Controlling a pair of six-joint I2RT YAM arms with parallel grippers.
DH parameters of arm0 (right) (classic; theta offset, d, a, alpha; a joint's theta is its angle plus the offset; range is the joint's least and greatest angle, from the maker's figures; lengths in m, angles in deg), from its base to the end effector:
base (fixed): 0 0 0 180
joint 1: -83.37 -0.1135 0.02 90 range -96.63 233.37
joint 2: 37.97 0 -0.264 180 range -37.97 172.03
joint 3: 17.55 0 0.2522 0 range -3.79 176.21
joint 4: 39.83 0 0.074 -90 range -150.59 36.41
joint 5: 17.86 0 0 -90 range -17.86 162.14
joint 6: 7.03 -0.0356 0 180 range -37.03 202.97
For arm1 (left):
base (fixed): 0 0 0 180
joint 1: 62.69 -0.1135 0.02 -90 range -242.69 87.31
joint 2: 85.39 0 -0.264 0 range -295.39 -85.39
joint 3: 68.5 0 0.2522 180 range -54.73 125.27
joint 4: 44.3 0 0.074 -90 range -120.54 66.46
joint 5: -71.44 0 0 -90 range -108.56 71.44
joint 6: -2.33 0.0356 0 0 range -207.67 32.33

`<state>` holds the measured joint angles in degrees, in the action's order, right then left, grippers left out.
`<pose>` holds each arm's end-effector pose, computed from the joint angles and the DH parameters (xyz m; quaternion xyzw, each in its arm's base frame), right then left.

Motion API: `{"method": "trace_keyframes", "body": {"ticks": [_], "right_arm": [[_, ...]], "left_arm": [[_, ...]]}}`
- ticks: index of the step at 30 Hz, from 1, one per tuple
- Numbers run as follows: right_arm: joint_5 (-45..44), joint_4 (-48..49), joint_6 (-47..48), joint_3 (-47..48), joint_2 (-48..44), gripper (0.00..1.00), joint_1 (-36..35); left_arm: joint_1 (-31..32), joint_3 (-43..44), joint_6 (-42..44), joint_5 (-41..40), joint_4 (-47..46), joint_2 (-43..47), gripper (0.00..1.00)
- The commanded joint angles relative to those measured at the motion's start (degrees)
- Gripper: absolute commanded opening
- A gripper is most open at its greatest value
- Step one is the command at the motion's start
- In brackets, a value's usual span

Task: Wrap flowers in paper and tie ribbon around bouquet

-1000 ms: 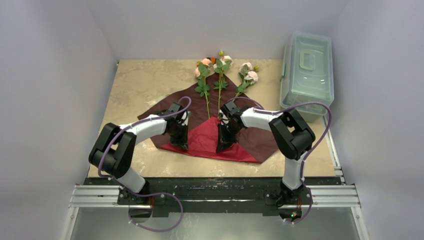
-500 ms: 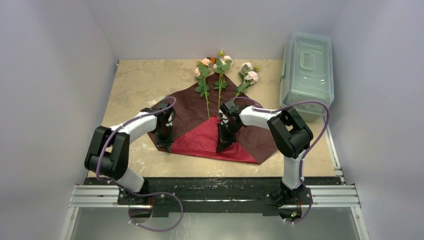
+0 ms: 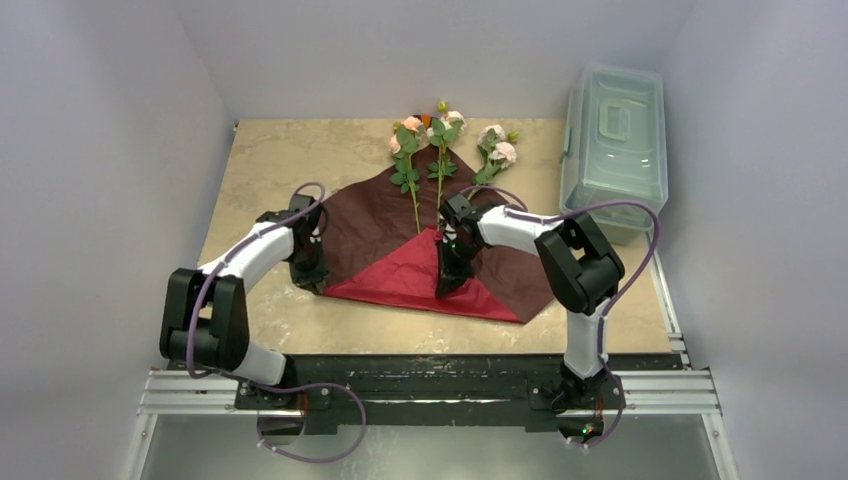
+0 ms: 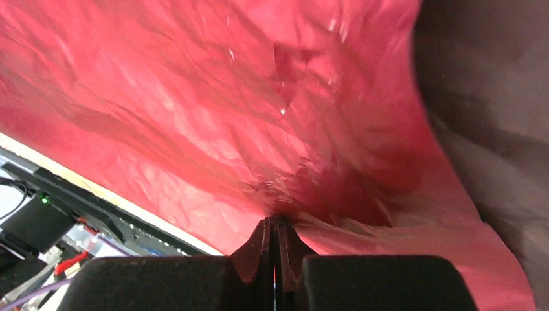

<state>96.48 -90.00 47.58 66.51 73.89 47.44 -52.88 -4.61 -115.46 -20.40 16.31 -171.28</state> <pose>0.2858 0.2252 0.1368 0.0267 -0.9720 -0.2301 0.0390 0.2456 -0.0413 0.1737 -0.1569 0.9854 -0.0056 0.0662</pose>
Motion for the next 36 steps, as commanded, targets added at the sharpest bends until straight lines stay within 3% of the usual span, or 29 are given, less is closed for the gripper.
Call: {"method": "trace_keyframes", "body": {"ticks": [1, 3, 7, 11, 19, 29, 36], "right_arm": [[-2.77, -3.63, 2.46, 6.31, -0.05, 0.0, 0.5], [-2.27, -6.0, 2.87, 10.02, -0.8, 0.01, 0.43], [-2.63, -10.95, 2.98, 18.65, -1.85, 0.16, 1.72], [-3.01, -13.78, 1.35, 26.88, -1.29, 0.34, 4.99], [-14.18, -13.75, -4.09, 39.16, 5.1, 0.55, 13.96], [-24.08, -16.38, -6.17, 53.67, 19.18, 0.52, 15.81], [-26.57, -17.02, -5.83, 57.25, 24.23, 0.49, 15.94]], "left_arm": [[0.49, 9.11, 2.78, -3.71, 1.07, 6.73, 0.0], [2.93, 14.64, 5.79, -4.22, 0.64, 7.14, 0.0], [12.21, 18.44, 9.99, -3.01, -3.04, 7.41, 0.0], [15.19, 15.68, 10.09, 7.16, -12.23, 8.91, 0.0], [17.83, 11.56, 10.17, 19.23, -23.35, 2.01, 0.0], [20.23, 7.41, 12.08, 22.75, -26.66, 0.98, 0.0], [20.91, 3.64, 13.45, 21.54, -29.4, -2.98, 0.0]]}}
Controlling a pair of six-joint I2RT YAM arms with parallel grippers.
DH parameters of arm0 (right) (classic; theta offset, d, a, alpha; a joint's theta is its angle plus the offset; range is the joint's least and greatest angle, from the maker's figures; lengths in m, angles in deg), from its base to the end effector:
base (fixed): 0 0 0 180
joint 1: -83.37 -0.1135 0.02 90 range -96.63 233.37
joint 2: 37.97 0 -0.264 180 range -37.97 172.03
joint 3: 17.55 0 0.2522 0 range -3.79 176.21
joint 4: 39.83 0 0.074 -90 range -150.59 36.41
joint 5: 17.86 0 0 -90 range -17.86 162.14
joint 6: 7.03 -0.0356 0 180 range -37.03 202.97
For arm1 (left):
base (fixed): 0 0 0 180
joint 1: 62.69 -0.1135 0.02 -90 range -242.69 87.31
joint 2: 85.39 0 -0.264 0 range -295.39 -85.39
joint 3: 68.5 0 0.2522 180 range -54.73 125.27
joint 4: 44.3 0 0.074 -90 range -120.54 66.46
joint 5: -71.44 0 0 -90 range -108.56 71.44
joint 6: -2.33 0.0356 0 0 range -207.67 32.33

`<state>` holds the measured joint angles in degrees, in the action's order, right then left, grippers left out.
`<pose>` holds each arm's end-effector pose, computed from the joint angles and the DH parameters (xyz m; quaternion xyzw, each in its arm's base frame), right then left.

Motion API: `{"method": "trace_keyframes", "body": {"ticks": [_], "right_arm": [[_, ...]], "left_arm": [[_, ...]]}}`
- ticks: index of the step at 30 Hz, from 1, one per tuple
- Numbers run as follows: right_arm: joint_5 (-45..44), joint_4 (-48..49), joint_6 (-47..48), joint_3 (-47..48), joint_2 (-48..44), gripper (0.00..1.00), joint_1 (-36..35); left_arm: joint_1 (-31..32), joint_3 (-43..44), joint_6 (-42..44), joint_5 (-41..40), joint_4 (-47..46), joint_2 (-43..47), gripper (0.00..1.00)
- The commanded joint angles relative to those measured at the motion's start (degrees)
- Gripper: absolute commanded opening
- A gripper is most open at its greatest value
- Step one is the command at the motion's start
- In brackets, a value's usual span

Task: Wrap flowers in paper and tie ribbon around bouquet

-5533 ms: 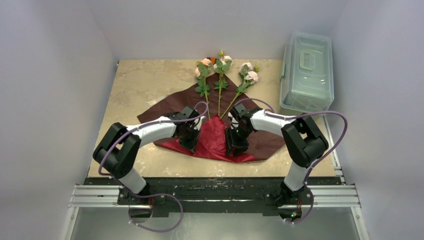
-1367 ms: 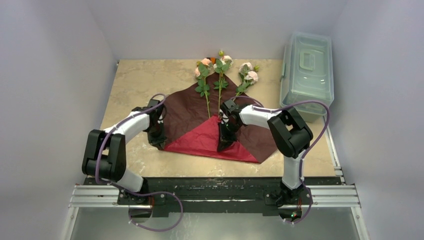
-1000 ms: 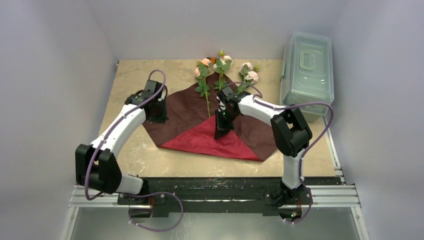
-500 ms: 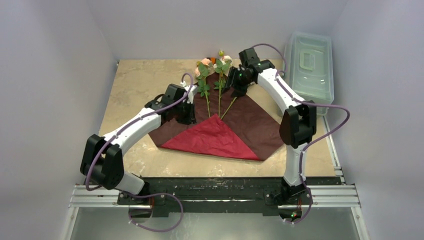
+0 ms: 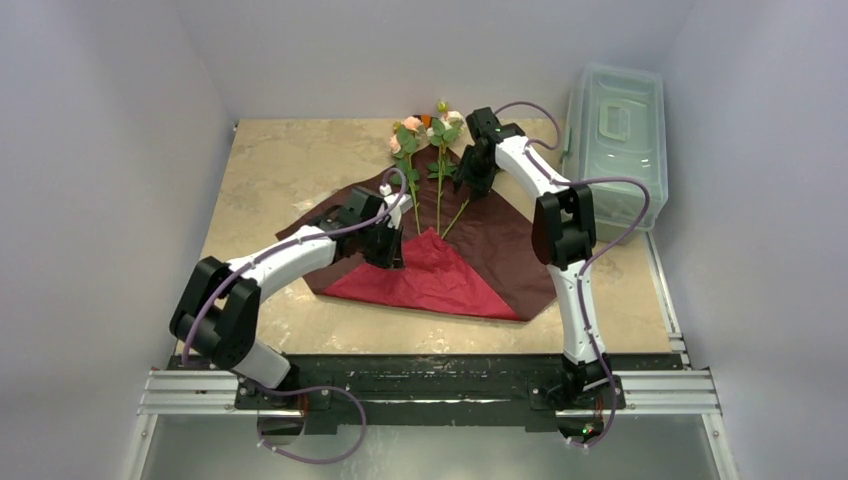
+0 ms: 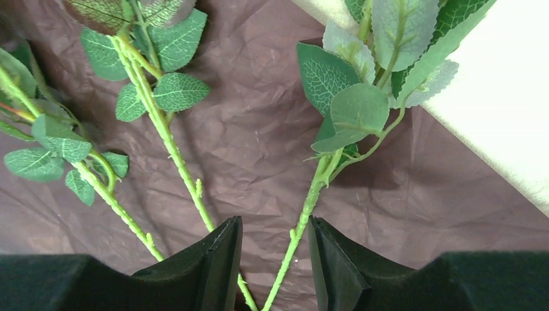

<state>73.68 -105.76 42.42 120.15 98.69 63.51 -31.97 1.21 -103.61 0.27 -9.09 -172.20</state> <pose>0.4800 0.1744 0.2000 0.1724 0.9607 0.1207 0.1812 0.2625 -0.1694 0.2177 0.1725 0.9191 -0.2684 0.2313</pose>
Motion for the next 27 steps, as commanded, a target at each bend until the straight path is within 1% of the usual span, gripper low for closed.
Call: {"method": "trace_keyframes", "body": {"ticks": [1, 10, 16, 20, 24, 27], "right_arm": [[-3.98, -1.26, -0.67, 3.41, -0.4, 0.49, -0.16], [-3.7, 0.88, -0.35, 0.46, 0.6, 0.48, -0.13], [-2.69, 1.67, -0.24, 0.66, 2.55, 0.39, -0.19], [-3.02, 0.88, 0.12, 1.06, 3.39, 0.39, -0.25], [-3.73, 1.97, 0.53, -1.39, 1.83, 0.44, -0.27], [-3.82, 2.63, 1.06, -2.17, 1.16, 0.45, -0.19]], "left_arm": [[0.0, -2.55, 1.5, 1.1, -4.57, -2.58, 0.0], [0.01, -4.18, 2.28, 1.64, -7.26, -7.06, 0.0], [-0.01, -4.19, 2.56, 2.12, -7.54, -8.45, 0.0], [0.01, -4.63, 2.83, 2.18, -7.54, -8.56, 0.0], [-0.02, -5.11, 2.87, 2.33, -7.94, -8.8, 0.0], [-0.01, -5.52, 2.76, 2.44, -8.39, -9.04, 0.0]]}}
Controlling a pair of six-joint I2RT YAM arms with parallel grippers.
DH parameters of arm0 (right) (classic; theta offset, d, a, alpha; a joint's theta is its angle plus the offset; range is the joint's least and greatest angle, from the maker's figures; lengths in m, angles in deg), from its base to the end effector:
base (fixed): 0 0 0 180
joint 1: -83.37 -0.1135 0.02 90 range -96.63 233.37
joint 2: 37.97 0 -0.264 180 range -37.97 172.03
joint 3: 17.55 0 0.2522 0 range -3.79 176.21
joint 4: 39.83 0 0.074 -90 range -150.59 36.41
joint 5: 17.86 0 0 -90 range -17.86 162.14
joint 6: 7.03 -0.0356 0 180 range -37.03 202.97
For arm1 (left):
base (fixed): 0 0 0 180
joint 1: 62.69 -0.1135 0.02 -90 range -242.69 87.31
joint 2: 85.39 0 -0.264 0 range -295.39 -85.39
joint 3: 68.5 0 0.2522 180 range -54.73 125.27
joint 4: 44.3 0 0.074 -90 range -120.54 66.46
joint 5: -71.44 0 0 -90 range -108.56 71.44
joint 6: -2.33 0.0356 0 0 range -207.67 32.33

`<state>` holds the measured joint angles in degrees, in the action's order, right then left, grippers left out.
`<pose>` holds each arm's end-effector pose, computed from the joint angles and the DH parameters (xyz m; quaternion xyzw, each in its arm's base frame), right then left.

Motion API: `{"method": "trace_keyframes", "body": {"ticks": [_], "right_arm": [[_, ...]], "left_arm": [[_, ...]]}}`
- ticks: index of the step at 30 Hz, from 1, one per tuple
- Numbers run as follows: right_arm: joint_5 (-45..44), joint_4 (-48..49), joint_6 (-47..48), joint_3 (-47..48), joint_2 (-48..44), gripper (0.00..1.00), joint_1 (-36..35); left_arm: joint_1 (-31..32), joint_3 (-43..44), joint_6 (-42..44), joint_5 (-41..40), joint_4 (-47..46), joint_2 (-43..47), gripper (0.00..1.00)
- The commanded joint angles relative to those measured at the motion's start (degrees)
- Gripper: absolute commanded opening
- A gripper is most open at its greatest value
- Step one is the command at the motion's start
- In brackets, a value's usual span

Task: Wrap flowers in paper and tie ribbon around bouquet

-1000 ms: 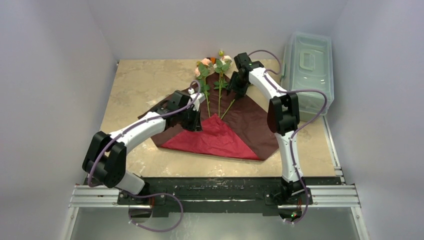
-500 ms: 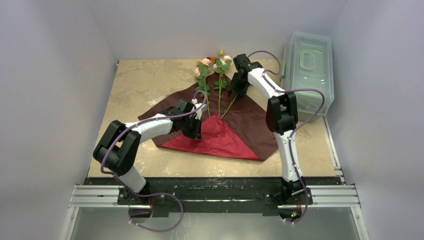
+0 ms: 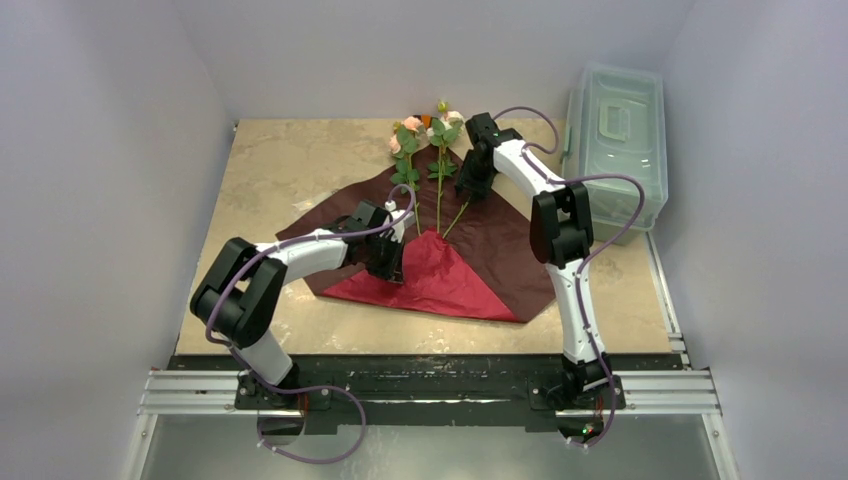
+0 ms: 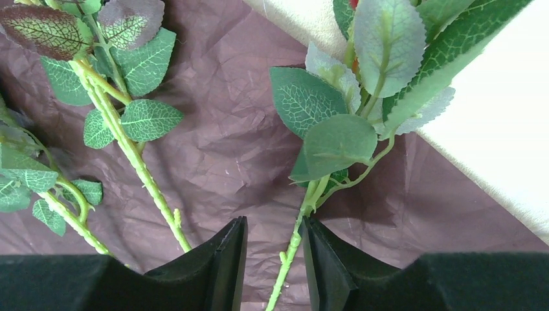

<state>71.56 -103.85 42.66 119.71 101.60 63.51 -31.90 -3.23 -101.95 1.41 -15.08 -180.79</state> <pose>0.4863 0.1753 0.1742 0.1748 0.9630 0.0985 0.1799 0.2667 -0.1731 0.1573 0.1817 0.9334 -0.2542 0.1763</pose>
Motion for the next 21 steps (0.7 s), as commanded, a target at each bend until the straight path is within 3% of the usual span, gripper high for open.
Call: {"method": "trace_keyframes", "body": {"ticks": [1, 7, 14, 21], "right_arm": [[-1.82, 0.62, 0.92, -1.5, -1.83, 0.45, -0.18], [-4.89, -1.76, 1.03, 0.49, -1.85, 0.46, -0.17], [-5.02, 2.87, 0.68, -6.01, -6.92, 0.47, -0.18], [-5.81, 0.19, 0.75, -2.5, -3.65, 0.45, -0.17]], "left_arm": [[-0.04, -1.2, 1.1, 1.3, -2.45, -0.49, 0.0], [-0.06, -0.72, 1.45, 1.14, -2.08, -0.58, 0.0], [-0.02, -0.95, 1.54, 1.17, -2.17, -0.85, 0.0], [-0.07, -0.42, 1.45, 1.11, -2.12, -1.34, 0.0]]}}
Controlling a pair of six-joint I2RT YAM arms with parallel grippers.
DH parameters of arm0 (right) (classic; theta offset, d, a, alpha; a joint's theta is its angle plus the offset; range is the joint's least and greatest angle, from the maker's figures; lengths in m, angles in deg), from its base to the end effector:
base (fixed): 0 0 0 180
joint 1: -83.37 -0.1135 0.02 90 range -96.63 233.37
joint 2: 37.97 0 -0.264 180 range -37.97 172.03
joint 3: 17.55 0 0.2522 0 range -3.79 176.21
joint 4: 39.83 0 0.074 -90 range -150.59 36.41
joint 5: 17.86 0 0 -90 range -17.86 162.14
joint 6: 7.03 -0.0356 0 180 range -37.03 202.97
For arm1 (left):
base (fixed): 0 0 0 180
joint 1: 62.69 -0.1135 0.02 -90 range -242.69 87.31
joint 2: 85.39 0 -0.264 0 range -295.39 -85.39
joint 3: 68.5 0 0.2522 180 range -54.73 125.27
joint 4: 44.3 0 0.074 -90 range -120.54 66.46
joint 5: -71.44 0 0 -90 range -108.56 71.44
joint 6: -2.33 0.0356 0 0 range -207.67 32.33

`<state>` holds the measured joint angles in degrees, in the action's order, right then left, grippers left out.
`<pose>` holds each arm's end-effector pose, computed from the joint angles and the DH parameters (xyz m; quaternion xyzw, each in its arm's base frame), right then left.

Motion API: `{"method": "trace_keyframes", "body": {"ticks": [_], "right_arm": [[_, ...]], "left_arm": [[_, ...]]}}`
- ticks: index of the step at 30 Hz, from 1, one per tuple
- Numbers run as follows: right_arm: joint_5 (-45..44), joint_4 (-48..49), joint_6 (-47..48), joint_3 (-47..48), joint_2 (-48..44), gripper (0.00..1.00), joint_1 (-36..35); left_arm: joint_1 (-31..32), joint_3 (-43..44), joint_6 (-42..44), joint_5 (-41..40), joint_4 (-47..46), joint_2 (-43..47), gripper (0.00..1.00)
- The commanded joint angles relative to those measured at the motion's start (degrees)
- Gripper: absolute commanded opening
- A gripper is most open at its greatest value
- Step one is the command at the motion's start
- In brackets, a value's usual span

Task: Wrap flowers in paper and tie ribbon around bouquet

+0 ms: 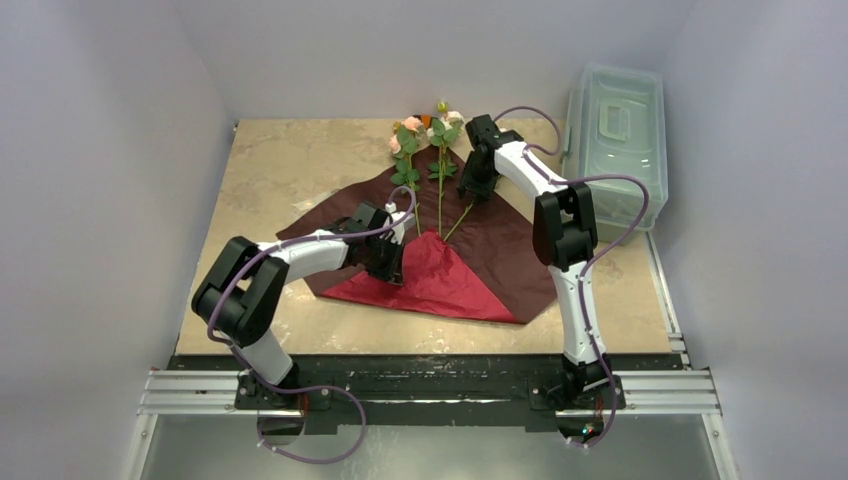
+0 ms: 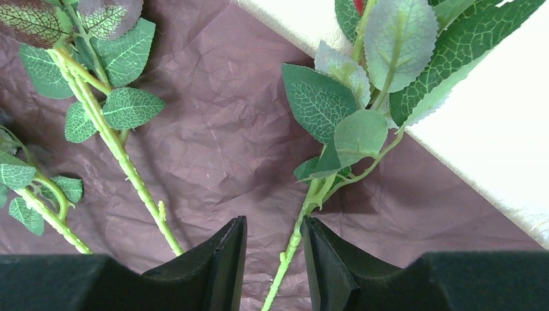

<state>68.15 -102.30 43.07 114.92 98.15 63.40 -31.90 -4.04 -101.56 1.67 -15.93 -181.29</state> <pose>0.4767 0.1706 0.1803 0.1763 0.9618 0.0737 0.1962 0.2654 -0.1725 0.1517 0.1849 0.9335 -0.2543 0.1727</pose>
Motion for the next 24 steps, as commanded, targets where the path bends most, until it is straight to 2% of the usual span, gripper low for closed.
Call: {"method": "trace_keyframes", "body": {"ticks": [1, 13, 24], "right_arm": [[-2.47, -1.31, 0.16, 1.97, -0.31, 0.45, -0.06], [-4.47, 1.19, 0.93, -3.04, -9.51, 0.52, 0.52], [-7.59, -0.64, 0.53, -0.06, -3.92, 0.49, 2.21]], "left_arm": [[-0.03, 0.44, 1.06, 0.83, -1.25, -0.91, 0.0], [-0.04, 1.37, 0.89, 0.55, -0.81, -1.49, 0.0], [-0.04, 2.12, 0.53, 0.95, -0.75, -2.01, 0.0]]}}
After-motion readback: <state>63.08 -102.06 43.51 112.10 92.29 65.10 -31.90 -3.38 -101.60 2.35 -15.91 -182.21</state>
